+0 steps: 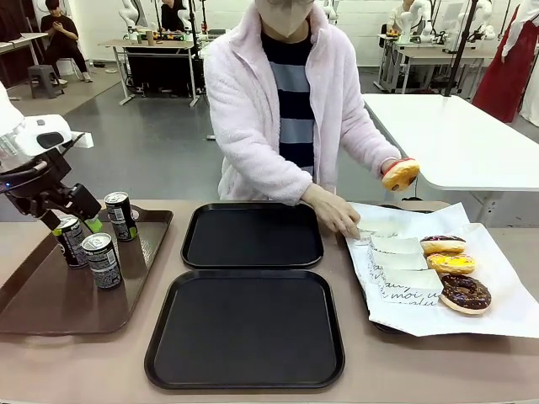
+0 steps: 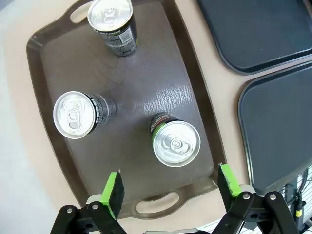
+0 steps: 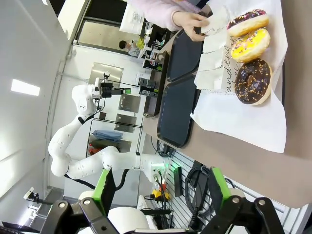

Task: Set up donuts and drinks on trays.
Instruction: Pick up one Pepsi coke and place it on the Flat Tray.

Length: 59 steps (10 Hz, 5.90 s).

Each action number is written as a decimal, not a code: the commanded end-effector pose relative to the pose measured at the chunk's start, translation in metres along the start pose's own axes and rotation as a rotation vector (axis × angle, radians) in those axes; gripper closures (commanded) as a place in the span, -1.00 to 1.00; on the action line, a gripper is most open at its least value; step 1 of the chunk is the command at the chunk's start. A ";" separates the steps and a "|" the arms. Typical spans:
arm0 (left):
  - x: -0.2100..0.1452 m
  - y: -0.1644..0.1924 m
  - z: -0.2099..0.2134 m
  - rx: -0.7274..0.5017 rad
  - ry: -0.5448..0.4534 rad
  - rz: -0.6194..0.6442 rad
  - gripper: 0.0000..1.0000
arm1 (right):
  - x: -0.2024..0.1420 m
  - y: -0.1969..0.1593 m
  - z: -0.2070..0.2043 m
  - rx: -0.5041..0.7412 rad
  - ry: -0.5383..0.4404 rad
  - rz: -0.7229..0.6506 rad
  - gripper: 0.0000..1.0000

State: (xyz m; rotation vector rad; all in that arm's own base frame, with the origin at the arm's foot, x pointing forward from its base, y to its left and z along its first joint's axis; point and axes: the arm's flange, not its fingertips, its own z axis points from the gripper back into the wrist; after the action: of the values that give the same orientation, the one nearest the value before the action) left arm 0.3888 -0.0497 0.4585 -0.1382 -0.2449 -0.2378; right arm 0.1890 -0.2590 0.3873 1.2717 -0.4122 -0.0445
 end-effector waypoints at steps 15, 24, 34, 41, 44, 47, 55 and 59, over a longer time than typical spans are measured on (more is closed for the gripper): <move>0.020 -0.044 -0.021 0.214 0.153 0.233 -0.99 | -0.001 -0.001 0.001 0.013 0.000 0.013 -1.00; 0.041 -0.028 -0.076 0.157 0.172 0.304 -0.99 | -0.001 -0.001 0.001 0.013 0.000 0.013 -1.00; 0.037 -0.027 -0.101 0.173 0.237 0.306 -0.99 | -0.001 -0.001 0.001 0.013 0.000 0.013 -1.00; 0.034 -0.025 -0.094 0.185 0.226 0.280 0.63 | -0.001 -0.001 0.001 0.013 0.000 0.013 -1.00; 0.029 -0.059 -0.026 0.242 0.180 0.206 1.00 | -0.001 -0.001 0.001 0.013 0.000 0.013 -1.00; 0.011 -0.095 0.050 0.244 0.178 0.177 1.00 | -0.001 -0.001 0.001 0.013 0.000 0.013 -1.00; 0.002 -0.100 0.070 0.246 0.163 0.154 1.00 | -0.001 -0.001 0.001 0.013 0.000 0.013 -1.00; -0.006 -0.149 0.053 0.095 0.175 0.056 -0.19 | -0.001 -0.001 0.001 0.013 0.000 0.013 -1.00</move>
State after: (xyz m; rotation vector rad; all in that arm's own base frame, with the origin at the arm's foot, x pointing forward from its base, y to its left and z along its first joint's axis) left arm 0.3416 -0.1602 0.5300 0.0323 -0.0724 -0.1134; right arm 0.1897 -0.2586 0.3867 1.2721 -0.4088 -0.0436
